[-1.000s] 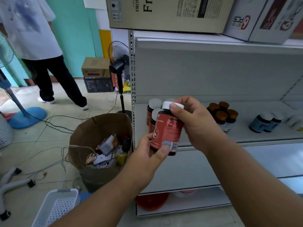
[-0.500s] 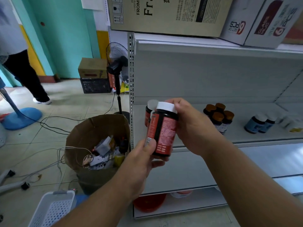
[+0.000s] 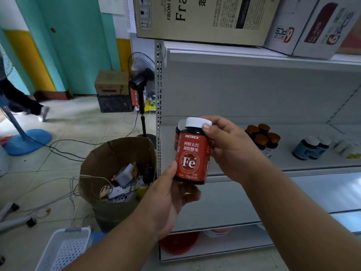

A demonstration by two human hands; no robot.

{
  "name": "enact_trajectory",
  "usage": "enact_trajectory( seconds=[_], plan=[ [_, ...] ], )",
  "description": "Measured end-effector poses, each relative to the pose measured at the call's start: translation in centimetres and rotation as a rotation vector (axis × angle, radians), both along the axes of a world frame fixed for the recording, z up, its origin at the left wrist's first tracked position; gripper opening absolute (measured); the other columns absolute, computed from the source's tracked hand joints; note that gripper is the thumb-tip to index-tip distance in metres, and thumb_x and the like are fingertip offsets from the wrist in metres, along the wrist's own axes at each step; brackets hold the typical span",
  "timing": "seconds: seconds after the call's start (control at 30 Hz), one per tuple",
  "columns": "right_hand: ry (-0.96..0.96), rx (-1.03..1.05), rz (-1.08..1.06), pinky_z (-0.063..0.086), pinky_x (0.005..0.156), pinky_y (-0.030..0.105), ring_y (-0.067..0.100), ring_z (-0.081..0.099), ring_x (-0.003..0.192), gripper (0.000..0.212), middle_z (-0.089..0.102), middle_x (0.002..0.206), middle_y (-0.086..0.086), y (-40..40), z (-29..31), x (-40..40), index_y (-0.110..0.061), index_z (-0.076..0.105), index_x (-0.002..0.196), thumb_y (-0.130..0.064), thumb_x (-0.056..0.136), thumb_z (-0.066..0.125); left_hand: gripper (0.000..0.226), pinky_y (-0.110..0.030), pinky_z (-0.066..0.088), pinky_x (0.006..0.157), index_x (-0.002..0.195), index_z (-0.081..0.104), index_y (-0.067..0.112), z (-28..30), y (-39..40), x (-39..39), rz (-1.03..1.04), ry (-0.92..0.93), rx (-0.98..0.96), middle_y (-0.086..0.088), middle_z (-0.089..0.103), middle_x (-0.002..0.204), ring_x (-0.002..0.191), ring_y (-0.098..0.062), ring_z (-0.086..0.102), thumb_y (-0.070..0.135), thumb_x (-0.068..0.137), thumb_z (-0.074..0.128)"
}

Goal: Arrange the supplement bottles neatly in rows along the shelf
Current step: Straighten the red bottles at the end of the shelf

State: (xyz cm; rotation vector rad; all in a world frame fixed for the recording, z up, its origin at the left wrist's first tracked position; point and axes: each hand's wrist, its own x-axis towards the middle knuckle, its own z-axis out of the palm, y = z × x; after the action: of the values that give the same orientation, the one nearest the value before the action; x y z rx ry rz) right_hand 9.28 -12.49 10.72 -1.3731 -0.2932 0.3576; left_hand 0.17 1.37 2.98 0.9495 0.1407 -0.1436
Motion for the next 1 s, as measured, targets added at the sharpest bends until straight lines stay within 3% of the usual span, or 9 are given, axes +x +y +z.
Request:
enact_trajectory(
  seconds=[0.13,0.23,0.37,0.43,0.53,0.67,0.77,0.87,1.0],
  plan=[
    [-0.005,-0.112,-0.093,0.055,0.084,0.036,0.025,0.068,0.097,0.058,0.07,0.109,0.013,0.8,0.0,-0.3,-0.01,0.061,0.115,-0.041,0.068,0.075,0.083,-0.04,0.054,0.082,0.129,0.055,0.015,-0.4,0.2,0.2,0.015,-0.043,0.147,-0.015,0.071,0.102,0.083,-0.025,0.066,0.059,0.061,0.072],
    [0.002,-0.168,-0.007,0.052,0.095,0.045,0.033,0.066,0.105,0.054,0.069,0.111,0.017,0.8,0.0,-0.3,-0.009,0.063,0.119,-0.046,0.08,0.07,0.084,-0.04,0.055,0.079,0.128,0.057,0.007,-0.4,0.3,0.2,-0.064,0.025,-0.064,-0.022,0.069,0.095,0.076,-0.026,0.066,0.057,0.061,0.071],
    [-0.026,-0.158,0.012,0.052,0.095,0.04,0.03,0.065,0.108,0.037,0.069,0.114,0.016,0.5,0.1,-0.4,-0.012,0.062,0.123,-0.029,0.09,0.063,0.086,-0.044,0.055,0.078,0.125,0.062,0.006,-0.8,0.2,0.5,-0.102,0.074,-0.157,-0.018,0.068,0.097,0.076,-0.026,0.065,0.06,0.06,0.071],
    [-0.086,-0.172,-0.047,0.054,0.089,0.036,0.022,0.068,0.101,0.038,0.07,0.109,0.01,0.5,0.3,-0.6,-0.013,0.061,0.122,-0.027,0.087,0.066,0.089,-0.043,0.054,0.082,0.127,0.06,0.015,-0.8,0.3,0.8,-0.043,0.036,0.03,-0.012,0.072,0.102,0.086,-0.025,0.068,0.068,0.057,0.075],
    [-0.238,-0.196,-0.083,0.055,0.084,0.03,0.011,0.068,0.099,0.056,0.071,0.108,-0.001,0.6,0.6,-1.1,-0.019,0.058,0.125,-0.035,0.073,0.075,0.08,-0.041,0.052,0.095,0.121,0.058,0.039,-0.3,1.5,1.6,-0.026,-0.163,0.494,0.005,0.073,0.112,0.105,-0.014,0.068,0.074,0.053,0.08],
    [-0.549,-0.3,-0.011,0.048,0.098,0.027,0.007,0.059,0.116,0.064,0.065,0.12,-0.009,0.4,0.6,-2.1,-0.02,0.052,0.13,-0.011,0.074,0.081,0.051,-0.035,0.055,0.091,0.119,0.061,0.036,1.4,2.9,4.3,0.11,-0.413,1.01,0.014,0.068,0.111,0.105,-0.006,0.064,0.036,0.074,0.085],
    [-0.805,-0.344,-0.016,0.042,0.101,0.019,0.011,0.047,0.133,0.064,0.057,0.136,-0.003,0.6,0.2,-2.9,-0.016,0.052,0.131,-0.004,0.075,0.081,0.029,-0.033,0.053,0.077,0.103,0.065,0.026,3.7,3.8,6.6,0.23,-0.767,1.107,0.01,0.069,0.095,0.091,-0.013,0.066,0.022,0.079,0.08],
    [-0.96,-0.301,-0.069,0.04,0.104,0.018,0.017,0.039,0.139,0.057,0.054,0.139,0.007,0.9,0.0,-3.3,-0.003,0.052,0.127,0.0,0.076,0.078,0.032,-0.05,0.051,0.084,0.113,0.065,0.02,4.5,4.6,8.6,0.277,-0.832,1.144,0.002,0.069,0.105,0.1,-0.027,0.065,0.03,0.084,0.073],
    [-0.943,-0.33,-0.103,0.043,0.103,0.024,0.015,0.05,0.131,0.06,0.058,0.134,0.003,0.4,0.5,-3.5,-0.007,0.053,0.127,-0.004,0.075,0.081,0.051,-0.045,0.052,0.09,0.127,0.06,0.025,4.0,4.6,8.2,0.214,-0.801,1.233,0.008,0.067,0.116,0.11,-0.024,0.063,0.035,0.081,0.079]
  ],
)
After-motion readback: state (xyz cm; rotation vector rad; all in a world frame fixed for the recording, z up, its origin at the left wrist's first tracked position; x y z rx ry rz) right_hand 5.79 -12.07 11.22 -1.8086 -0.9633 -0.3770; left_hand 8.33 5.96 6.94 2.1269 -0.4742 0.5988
